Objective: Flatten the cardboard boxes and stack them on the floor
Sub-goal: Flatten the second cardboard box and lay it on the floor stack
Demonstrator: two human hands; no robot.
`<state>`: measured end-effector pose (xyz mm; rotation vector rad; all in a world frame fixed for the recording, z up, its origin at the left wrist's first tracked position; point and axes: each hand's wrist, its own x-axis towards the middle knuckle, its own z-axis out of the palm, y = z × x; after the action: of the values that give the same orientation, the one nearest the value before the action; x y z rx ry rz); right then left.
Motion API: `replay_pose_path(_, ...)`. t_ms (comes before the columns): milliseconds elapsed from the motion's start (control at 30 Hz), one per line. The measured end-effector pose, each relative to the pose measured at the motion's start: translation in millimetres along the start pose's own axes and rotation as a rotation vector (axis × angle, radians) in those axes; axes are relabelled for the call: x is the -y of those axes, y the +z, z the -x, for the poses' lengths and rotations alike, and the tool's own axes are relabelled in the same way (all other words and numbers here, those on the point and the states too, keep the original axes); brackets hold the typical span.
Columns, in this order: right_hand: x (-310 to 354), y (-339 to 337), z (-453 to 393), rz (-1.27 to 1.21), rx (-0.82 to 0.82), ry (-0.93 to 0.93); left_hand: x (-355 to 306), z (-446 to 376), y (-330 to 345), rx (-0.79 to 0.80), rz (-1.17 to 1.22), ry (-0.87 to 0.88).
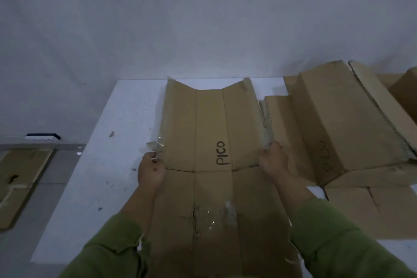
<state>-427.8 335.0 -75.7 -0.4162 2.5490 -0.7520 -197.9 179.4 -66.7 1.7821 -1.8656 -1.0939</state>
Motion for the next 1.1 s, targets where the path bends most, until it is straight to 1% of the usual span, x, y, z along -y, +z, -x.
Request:
replay_pose_path(200, -16, -9, 28, -0.095, -0.035, -0.154, 4, 38, -4, -0.045, 0.060, 0.050)
replay_pose_path(433, -36, -27, 71, -0.238, -0.133, -0.188, 7, 84, -10, -0.073, 0.137, 0.055)
replay_pose_path(567, -44, -46, 101, -0.321, -0.216, -0.209, 2, 102, -15, -0.064, 0.166, 0.120)
replay_pose_path(667, -56, -58, 133, -0.337, -0.324, -0.203, 0, 122, -21, -0.041, 0.199, 0.205)
replay_pose_path(867, -87, -72, 201, -0.381, -0.459, -0.185, 14, 169, -27, -0.001, 0.270, 0.278)
replay_pose_path(1100, -166, -93, 280, -0.414, -0.636, -0.084, 25, 249, -9, 0.134, 0.311, 0.325)
